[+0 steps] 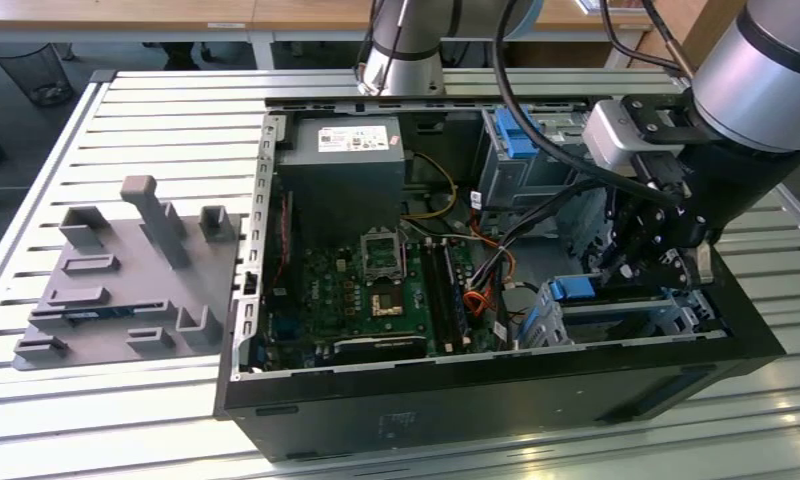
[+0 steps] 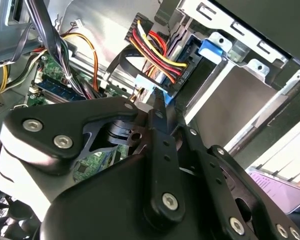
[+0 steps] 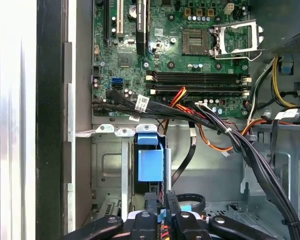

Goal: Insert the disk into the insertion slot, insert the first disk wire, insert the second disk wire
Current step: 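Insert the second disk wire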

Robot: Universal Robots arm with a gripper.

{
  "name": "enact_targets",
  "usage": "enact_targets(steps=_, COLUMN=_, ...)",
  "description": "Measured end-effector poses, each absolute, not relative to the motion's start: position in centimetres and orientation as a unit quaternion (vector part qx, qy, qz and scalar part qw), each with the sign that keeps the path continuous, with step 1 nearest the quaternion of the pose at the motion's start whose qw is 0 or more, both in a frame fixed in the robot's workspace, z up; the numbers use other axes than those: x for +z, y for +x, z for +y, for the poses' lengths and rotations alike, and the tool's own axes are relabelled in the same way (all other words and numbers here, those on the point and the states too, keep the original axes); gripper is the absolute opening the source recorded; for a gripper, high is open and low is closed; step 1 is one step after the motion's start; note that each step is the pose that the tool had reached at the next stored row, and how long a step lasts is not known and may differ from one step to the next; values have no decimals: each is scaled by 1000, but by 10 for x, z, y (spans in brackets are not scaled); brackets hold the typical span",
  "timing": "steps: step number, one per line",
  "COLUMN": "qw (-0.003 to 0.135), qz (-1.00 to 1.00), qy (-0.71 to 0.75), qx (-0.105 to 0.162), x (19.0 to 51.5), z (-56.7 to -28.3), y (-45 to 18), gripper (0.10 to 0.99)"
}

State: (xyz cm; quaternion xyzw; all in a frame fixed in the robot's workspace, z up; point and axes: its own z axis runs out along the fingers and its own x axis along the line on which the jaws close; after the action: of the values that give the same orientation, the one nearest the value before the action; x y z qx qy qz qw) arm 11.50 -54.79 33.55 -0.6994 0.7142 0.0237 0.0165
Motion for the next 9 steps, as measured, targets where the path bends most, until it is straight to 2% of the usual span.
enact_targets(steps=5, qw=17, qz=714, qy=-699, qx=24, x=341, z=-548, y=115, gripper=224)
enact_targets(steps=6, qw=17, qz=714, qy=-699, qx=24, x=342, z=-548, y=115, gripper=208)
enact_targets(steps=7, qw=17, qz=714, qy=-699, qx=24, x=343, z=-548, y=115, gripper=145)
enact_targets(steps=8, qw=16, qz=714, qy=-699, qx=24, x=343, z=-548, y=115, gripper=145)
enact_targets(steps=9, qw=17, qz=714, qy=-699, qx=24, x=344, z=-548, y=115, gripper=106)
